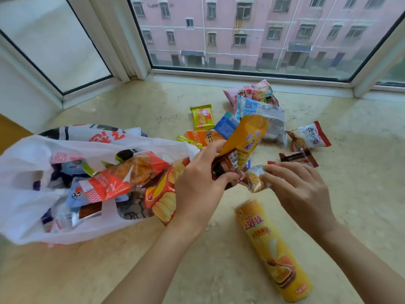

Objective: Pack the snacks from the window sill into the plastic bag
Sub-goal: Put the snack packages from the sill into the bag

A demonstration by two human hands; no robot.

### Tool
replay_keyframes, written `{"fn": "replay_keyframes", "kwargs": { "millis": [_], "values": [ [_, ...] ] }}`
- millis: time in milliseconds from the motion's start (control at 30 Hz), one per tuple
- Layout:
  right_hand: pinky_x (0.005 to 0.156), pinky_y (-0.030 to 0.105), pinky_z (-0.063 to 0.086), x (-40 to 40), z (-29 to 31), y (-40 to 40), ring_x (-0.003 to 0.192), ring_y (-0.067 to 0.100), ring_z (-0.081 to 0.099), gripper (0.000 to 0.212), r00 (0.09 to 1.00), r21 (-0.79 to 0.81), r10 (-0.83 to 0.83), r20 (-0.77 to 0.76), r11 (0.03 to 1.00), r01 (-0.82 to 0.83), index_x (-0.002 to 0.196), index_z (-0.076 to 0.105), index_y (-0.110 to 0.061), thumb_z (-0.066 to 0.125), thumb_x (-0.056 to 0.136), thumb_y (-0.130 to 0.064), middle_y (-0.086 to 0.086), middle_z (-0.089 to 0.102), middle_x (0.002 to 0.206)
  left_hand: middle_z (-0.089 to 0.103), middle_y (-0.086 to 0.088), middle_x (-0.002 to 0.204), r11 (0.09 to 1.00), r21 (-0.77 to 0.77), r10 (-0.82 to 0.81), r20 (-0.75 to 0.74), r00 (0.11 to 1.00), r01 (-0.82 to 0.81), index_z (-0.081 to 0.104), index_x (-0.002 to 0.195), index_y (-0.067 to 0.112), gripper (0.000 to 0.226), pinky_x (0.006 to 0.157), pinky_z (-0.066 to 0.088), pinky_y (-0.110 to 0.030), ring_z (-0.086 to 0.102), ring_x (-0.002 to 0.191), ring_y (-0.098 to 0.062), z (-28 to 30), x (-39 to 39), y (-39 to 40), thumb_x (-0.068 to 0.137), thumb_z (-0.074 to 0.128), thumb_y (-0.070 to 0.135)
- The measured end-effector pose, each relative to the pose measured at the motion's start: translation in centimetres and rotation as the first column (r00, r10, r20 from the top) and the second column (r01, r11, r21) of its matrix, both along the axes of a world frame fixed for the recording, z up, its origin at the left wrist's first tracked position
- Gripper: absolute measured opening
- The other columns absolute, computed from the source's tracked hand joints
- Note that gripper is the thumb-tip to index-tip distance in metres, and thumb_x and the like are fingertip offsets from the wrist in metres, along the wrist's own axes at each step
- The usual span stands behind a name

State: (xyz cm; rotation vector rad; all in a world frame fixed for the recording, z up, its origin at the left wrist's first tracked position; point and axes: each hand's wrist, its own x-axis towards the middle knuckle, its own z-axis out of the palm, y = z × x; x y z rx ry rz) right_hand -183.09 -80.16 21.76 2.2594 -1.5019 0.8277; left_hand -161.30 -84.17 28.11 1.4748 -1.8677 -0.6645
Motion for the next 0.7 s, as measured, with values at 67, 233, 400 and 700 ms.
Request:
{"fn": "replay_keyframes", "kwargs": {
  "millis": [67,233,400,700],
  "values": [
    [0.08,0.046,0.049,2.1,1.1,0.1,0.098,0.031,0.067,0.013,0.999,-0.025,0.031,0.03,0.999,-0.03,0.097,0.075,-0.013,0.071,0.085,-0.01,0.004,0.071,0.109,0.067,0.019,0.108,0.999,-0.023,0.034,-0.039,0.999,-0.035,0.048,0.12,0.044,0.063,0.079,0.053,-0.03,0.063,0.097,-0.002,1.3,2.5,0.6,0.068,0.083,0.037],
    [0.081,0.045,0.048,8.2,3.9,0.0,0.099,0.03,0.066,0.012,0.988,-0.078,0.125,0.09,0.99,-0.118,0.097,0.076,-0.013,0.07,0.086,-0.011,0.003,0.07,0.112,0.066,0.017,0.104,0.992,-0.061,0.097,-0.163,0.982,-0.108,0.048,0.119,0.047,0.067,0.082,0.055,-0.034,0.064,0.097,-0.005,4.1,9.4,2.1,0.067,0.086,0.029],
    [0.083,0.042,0.047,15.2,6.0,-0.4,0.1,0.028,0.066,0.014,0.964,-0.119,0.243,0.108,0.966,-0.23,0.098,0.075,-0.015,0.066,0.088,-0.01,0.002,0.07,0.113,0.061,0.034,0.103,0.983,-0.105,0.127,-0.19,0.974,-0.148,0.05,0.112,0.053,0.064,0.08,0.05,-0.013,0.061,0.095,0.007,5.5,17.8,3.4,0.066,0.085,0.025],
    [0.077,0.04,0.046,25.0,6.0,-2.5,0.099,0.028,0.065,0.016,0.942,-0.096,0.324,0.09,0.944,-0.316,0.1,0.074,-0.016,0.066,0.087,-0.01,0.002,0.069,0.115,0.062,0.022,0.1,0.979,-0.133,0.142,-0.086,0.986,-0.153,0.051,0.111,0.045,0.053,0.072,0.041,-0.003,0.058,0.091,0.005,3.5,29.3,2.8,0.069,0.081,0.032]
  ]
}}
